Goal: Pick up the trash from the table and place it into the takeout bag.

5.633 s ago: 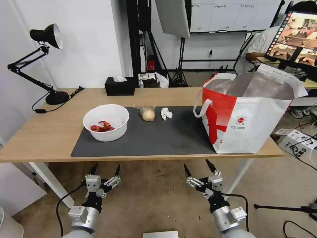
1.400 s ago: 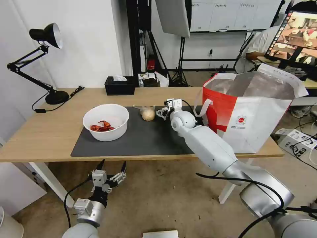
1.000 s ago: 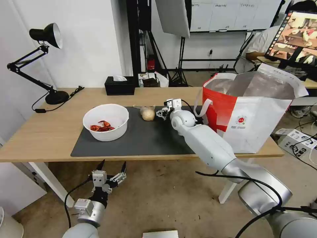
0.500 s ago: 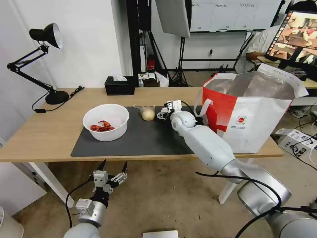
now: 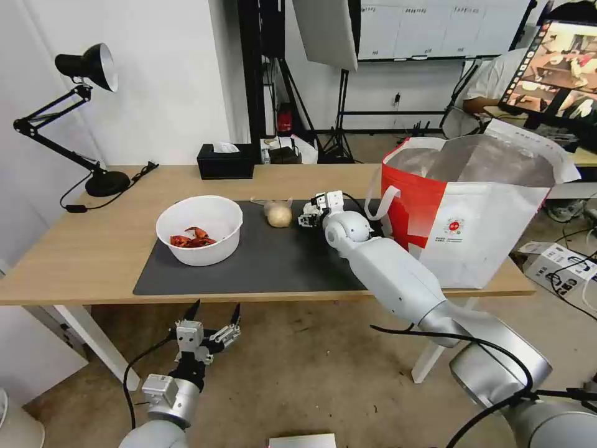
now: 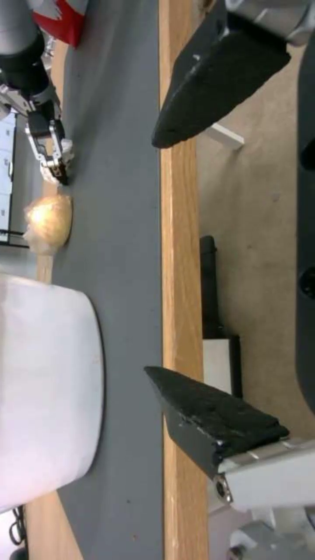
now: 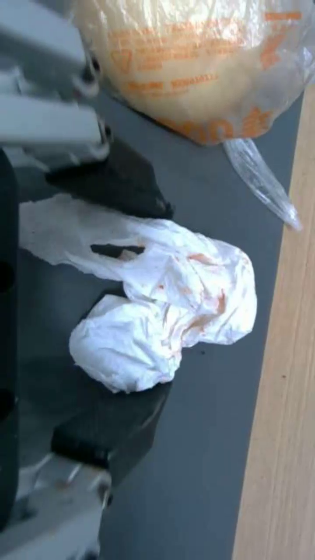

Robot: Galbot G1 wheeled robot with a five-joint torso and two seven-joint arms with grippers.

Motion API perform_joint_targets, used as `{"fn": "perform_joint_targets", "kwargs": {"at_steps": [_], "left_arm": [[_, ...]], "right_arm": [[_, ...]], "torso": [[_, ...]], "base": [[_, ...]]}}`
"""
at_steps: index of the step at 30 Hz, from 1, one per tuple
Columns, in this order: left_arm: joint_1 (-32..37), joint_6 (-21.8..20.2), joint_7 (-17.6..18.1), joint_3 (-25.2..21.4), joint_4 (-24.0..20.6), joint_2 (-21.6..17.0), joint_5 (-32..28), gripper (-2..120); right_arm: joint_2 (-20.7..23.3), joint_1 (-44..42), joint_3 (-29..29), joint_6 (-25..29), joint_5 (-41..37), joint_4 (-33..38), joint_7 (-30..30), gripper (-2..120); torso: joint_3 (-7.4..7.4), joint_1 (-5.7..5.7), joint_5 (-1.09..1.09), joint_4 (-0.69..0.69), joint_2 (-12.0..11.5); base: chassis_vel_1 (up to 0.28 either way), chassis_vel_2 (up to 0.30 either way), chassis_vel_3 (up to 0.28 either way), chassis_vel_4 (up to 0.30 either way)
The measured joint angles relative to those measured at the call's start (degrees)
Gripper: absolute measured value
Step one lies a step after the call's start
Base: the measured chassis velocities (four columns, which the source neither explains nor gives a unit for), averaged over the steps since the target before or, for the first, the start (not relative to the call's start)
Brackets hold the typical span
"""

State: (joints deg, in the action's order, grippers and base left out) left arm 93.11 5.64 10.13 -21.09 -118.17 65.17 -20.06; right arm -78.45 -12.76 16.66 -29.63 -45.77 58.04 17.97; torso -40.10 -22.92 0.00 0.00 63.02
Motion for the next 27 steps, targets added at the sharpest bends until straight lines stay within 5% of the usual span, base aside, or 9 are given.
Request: {"fn": "perform_joint_targets", "kwargs": {"at_steps": [4, 19, 27], "left_arm": [[0.1, 0.0, 0.0, 0.1, 0.0, 0.0, 0.0, 100], [0.0, 0.1, 0.0, 0.0, -0.6, 0.0, 0.0, 100], [-2.0, -0.2, 0.0, 1.8, -0.4, 0.1, 0.1, 100]], "right_arm": [[-0.2, -0.1, 0.0, 0.1, 0.0, 0.0, 0.0, 63], [-0.3, -0.3, 1.2, 0.2, -0.4, 1.3, 1.4, 2], [1.8, -0.5, 2.6, 0.2, -2.9, 4.4, 2.0, 0]], "torso": [[0.00, 0.00, 0.00, 0.00, 0.0], [0.00, 0.00, 0.00, 0.00, 0.0], [0.00, 0.00, 0.00, 0.01, 0.0]], "base": [[0.000, 0.000, 0.000, 0.000], [0.000, 0.000, 0.000, 0.000], [0.000, 0.000, 0.000, 0.000]]}}
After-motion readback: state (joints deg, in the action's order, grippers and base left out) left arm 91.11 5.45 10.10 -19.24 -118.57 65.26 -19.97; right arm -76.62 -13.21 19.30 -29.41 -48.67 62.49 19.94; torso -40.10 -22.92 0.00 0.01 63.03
